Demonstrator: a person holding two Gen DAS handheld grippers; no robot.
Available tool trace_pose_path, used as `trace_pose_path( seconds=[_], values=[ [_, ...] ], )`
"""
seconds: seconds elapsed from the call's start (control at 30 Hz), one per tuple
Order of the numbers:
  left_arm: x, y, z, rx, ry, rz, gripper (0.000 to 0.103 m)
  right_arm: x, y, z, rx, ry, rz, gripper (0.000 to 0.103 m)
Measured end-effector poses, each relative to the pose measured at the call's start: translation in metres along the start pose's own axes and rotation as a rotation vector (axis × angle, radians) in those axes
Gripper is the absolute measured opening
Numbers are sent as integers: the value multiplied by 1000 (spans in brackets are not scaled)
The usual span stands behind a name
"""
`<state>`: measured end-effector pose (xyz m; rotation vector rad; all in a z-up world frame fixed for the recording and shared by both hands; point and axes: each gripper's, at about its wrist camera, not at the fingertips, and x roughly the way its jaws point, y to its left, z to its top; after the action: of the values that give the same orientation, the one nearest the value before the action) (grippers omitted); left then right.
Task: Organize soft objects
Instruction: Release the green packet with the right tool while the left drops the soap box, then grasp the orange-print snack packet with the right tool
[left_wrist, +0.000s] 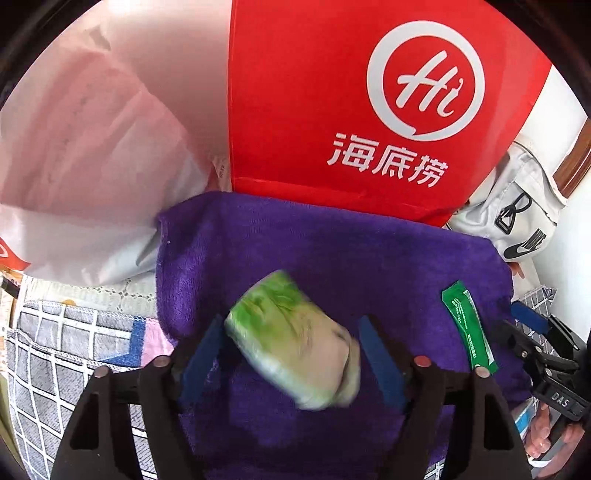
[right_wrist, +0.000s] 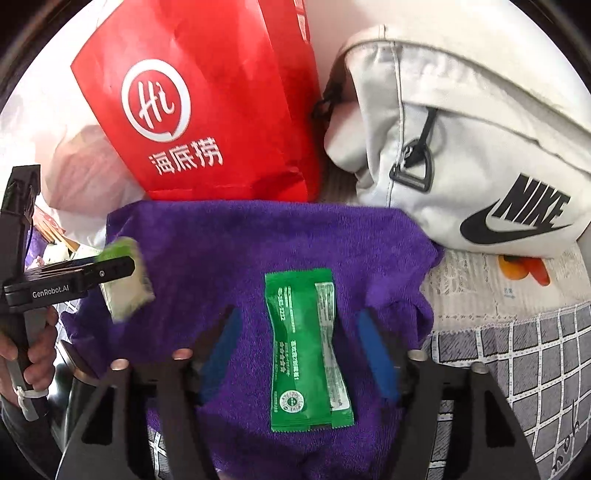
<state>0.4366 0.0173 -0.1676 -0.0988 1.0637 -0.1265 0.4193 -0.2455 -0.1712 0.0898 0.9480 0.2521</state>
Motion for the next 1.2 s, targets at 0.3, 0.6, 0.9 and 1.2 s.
trace_pose_path(
  seconds=[0.3,0.6,0.9,1.2],
  values=[
    [-8,8,0,-45,-16,-2,80,-1,10,0,-12,7,-8,84],
    [-58,4,-1,-42,-59,21,80,-32,59,-12,-139,-51,-116,85],
    [-127,-1,-38,-3,-87,-28,80,-85,94,-53,-180,-88,-107,85],
    [-176,16,-104,-46,-97,-13,79,-130,103,-113,-163,-67,-53,85]
  ],
)
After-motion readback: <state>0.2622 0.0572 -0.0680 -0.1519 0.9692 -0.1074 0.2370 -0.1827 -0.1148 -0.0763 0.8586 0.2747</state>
